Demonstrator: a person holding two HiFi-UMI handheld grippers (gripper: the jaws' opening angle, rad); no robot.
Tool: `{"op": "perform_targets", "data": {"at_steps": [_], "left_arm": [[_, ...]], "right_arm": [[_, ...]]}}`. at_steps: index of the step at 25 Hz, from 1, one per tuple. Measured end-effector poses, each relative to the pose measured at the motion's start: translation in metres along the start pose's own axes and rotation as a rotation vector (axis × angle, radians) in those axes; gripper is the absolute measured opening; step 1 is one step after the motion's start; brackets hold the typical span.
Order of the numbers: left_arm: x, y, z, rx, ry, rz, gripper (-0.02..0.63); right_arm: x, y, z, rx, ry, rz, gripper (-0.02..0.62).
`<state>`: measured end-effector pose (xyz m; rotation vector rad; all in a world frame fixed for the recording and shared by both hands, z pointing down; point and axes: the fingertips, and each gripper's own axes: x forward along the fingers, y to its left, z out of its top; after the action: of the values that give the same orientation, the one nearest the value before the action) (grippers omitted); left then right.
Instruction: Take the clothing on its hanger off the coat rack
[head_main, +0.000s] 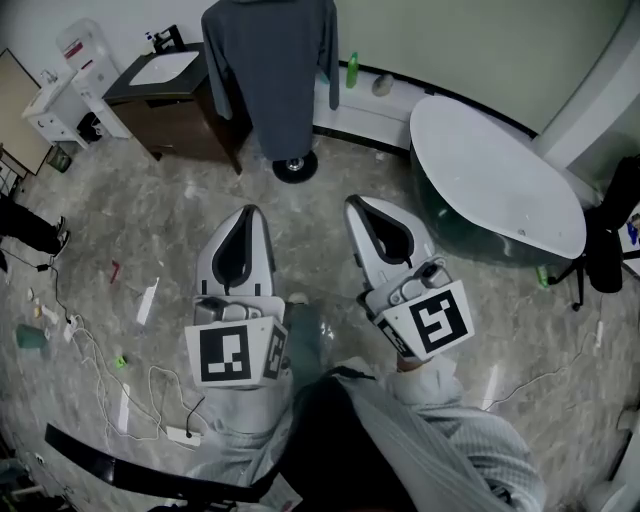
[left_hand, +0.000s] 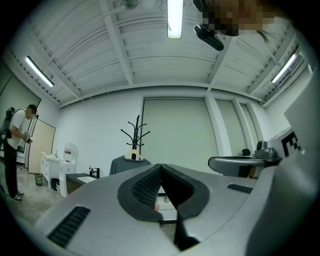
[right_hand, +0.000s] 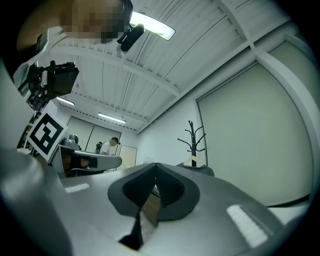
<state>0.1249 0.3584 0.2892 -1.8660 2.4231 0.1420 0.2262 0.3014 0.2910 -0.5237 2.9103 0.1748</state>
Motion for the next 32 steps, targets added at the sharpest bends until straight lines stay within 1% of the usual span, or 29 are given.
{"op": "perform_targets", "data": {"at_steps": [3, 8, 11, 16, 20, 23, 25, 28, 32], "left_arm": [[0.052, 0.03, -0.002, 0.023, -0.005, -0.012, 0.005], [0.135, 0.085, 0.013, 0.052, -0.037, -0.038, 0.005], [0.182, 0.115, 0.011, 0.057, -0.041, -0.057, 0.005], [0.254, 0.149, -0.012, 0.04, -0.003, -0.08, 0.005], [0.312, 0.167, -0.038, 0.027, 0.021, -0.088, 0.005], [0.362, 0.184, -0.05, 0.036, 0.015, -0.073, 0.005], [0.4, 0.194, -0.05, 0.045, 0.004, -0.062, 0.005], [0.459, 0.212, -0.042, 0.057, -0.022, -0.032, 0.005], [0.538, 0.237, -0.026, 0.071, -0.055, 0.019, 0.005]], "right_arm": [[0.054, -0.025, -0.01, -0.002, -0.015, -0.016, 0.002], [0.145, -0.062, -0.004, -0.018, -0.066, -0.046, 0.003], [0.191, -0.085, -0.01, -0.032, -0.079, -0.073, 0.003], [0.256, -0.117, -0.047, -0.016, -0.02, -0.087, 0.002], [0.302, -0.155, -0.08, -0.016, 0.018, -0.094, 0.002], [0.341, -0.188, -0.101, -0.023, 0.025, -0.089, 0.002], [0.373, -0.217, -0.106, -0.026, 0.017, -0.082, 0.002], [0.426, -0.262, -0.103, -0.041, -0.013, -0.063, 0.003], [0.498, -0.315, -0.096, -0.067, -0.035, -0.006, 0.003]]}}
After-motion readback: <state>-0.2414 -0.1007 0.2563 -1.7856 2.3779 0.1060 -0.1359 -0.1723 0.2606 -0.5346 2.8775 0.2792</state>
